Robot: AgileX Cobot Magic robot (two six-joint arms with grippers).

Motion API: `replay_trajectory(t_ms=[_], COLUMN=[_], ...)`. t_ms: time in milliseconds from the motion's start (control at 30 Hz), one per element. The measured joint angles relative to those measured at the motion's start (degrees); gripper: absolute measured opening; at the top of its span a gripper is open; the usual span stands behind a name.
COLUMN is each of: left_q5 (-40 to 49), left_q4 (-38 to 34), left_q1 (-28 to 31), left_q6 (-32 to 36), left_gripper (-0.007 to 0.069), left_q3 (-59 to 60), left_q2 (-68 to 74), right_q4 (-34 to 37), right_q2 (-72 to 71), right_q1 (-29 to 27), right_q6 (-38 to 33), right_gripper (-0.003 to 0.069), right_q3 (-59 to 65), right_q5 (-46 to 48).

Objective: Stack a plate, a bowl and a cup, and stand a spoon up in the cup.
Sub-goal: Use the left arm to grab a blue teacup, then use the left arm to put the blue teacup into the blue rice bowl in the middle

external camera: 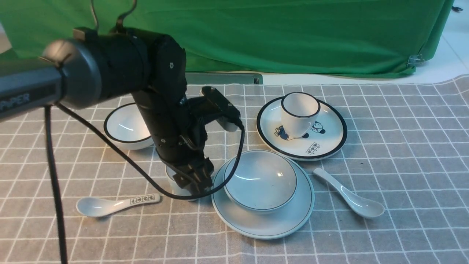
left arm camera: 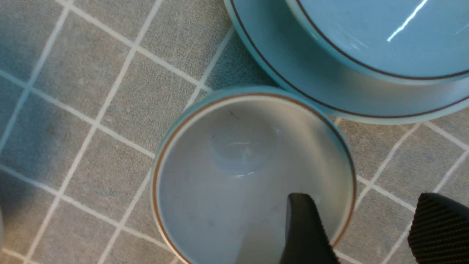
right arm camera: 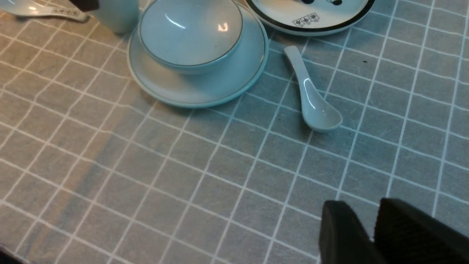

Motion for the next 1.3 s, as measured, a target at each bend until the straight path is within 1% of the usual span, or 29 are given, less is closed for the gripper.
replay_trajectory(t_ms=[133,167,233,267,300,333,367,433,533,600,733,800,833,967,1233,1300], left_q5=[-2.8,-3.6,-4.0,-3.7,-2.7,-1.5,-0.3,1.8,2.3,3.4,4.7,4.8,4.8,4.4,-1.4,-1.5], left_q4=[2.0,2.4,2.7,2.7,2.6,2.7,2.9,3.0,2.9,1.5,0.0,1.8,3.3,5.2,5.7,5.8], left_q1=[0.0,0.0,0.0,0.0,-0.2,-0.5,-0.9,-1.7,-5.6,-8.6,-11.9,-13.5,-13.9,-14.0,-14.0,-14.0], left_q6=[1.1,1.1,1.2,1.2,1.2,1.0,0.4,-0.9,-2.1,-3.1,-3.3,-3.3,-3.5,-3.5,-3.5,-3.4], left_gripper=[0.0323,0.0291,0.0175,0.0150,0.0088,0.0054,0.0038,0.0029,0.0028,0.0028,0.0028,0.0028,0.0028,0.0028,0.0028,0.0028], left_q3=[0.0,0.0,0.0,0.0,-0.1,-0.4,-0.8,-1.9,-7.2,-12.2,-16.0,-16.9,-16.9,-16.9,-17.0,-17.0], left_q2=[3.1,3.7,4.6,4.6,4.6,4.2,3.9,2.6,-1.7,-2.5,0.0,4.4,6.5,11.2,12.4,12.4], right_q4=[0.2,0.2,0.2,0.2,0.2,0.3,0.3,0.3,0.3,0.3,0.3,0.3,0.3,0.3,0.4,0.4], right_q2=[0.0,0.0,0.0,0.0,0.0,0.0,0.0,0.0,0.0,0.0,0.0,0.0,0.0,0.0,0.0,0.0], right_q1=[0.0,0.0,0.0,0.0,0.0,0.0,0.0,0.0,0.0,0.0,0.0,0.0,0.0,0.0,0.0,0.0], right_q6=[0.0,0.0,0.0,0.0,0.0,0.0,0.0,-0.1,-0.4,-0.6,-0.6,-0.6,-0.6,-0.6,-0.6,-0.6], right_gripper=[0.0193,0.0193,0.0195,0.0195,0.0195,0.0195,0.0195,0.0196,0.0196,0.0196,0.0196,0.0196,0.0196,0.0196,0.0196,0.0196], right_q3=[0.0,0.0,0.0,0.0,0.0,0.0,0.0,0.0,0.0,0.0,0.0,0.0,0.0,0.0,0.0,0.0], right_q5=[0.0,0.0,0.0,0.0,0.0,0.0,0.0,0.0,-0.2,-0.5,-0.7,-0.6,-0.6,-0.3,-0.3,-0.3])
